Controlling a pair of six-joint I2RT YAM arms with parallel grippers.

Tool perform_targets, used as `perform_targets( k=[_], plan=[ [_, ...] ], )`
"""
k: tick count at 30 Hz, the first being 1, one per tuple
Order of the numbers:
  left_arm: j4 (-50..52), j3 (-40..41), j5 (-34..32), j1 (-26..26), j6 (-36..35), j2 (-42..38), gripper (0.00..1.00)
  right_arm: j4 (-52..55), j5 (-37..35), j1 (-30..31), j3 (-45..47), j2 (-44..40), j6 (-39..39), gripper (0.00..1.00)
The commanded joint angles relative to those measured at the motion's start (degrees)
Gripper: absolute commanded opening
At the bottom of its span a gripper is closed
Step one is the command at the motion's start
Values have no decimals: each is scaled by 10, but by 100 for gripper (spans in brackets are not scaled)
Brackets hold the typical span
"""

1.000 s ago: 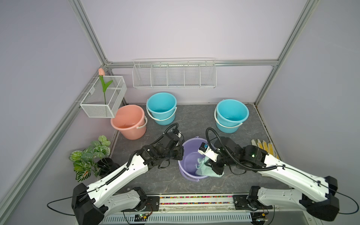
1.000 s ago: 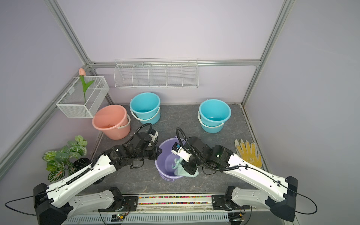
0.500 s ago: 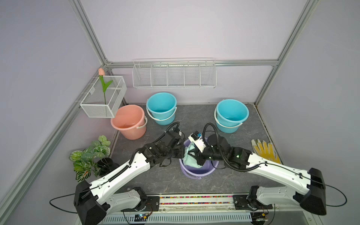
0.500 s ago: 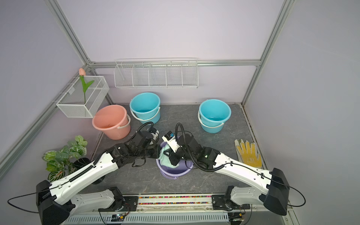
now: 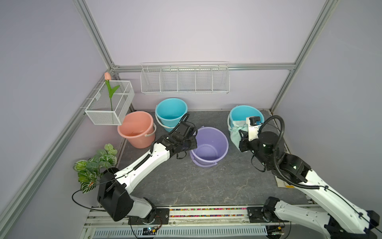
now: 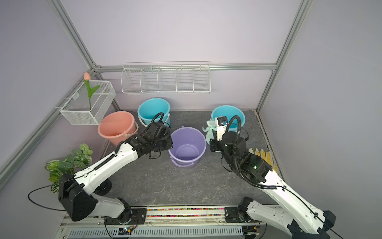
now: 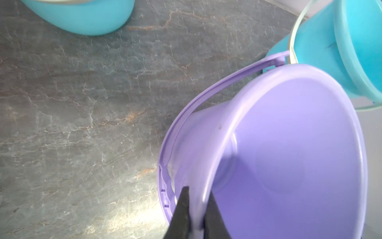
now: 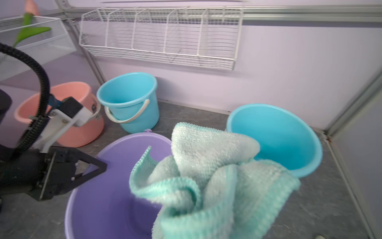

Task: Wipe the inside of the bucket with a cloth
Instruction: Wipe the dirt from the inside of the bucket, then place the bucket at the center of the board.

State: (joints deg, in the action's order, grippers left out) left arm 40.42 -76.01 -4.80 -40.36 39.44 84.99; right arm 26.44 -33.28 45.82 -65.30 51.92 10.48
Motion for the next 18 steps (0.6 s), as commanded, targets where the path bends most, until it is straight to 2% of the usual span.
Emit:
perform_targets(
  k=[1,6,14,18],
  plan=[
    [1,-80,-26,12,12,58,0,41,-50,-17,-4,-33,-14,7],
    [39,-196,-33,45,17,159,0,66,-47,-22,-6,-60,-12,7],
    [55,-345,37,97,30,292,0,76,-31,-22,-3,-74,-2,7],
    [59,-415,30,104,37,343,0,74,-28,-22,-3,-74,-3,7]
  ],
)
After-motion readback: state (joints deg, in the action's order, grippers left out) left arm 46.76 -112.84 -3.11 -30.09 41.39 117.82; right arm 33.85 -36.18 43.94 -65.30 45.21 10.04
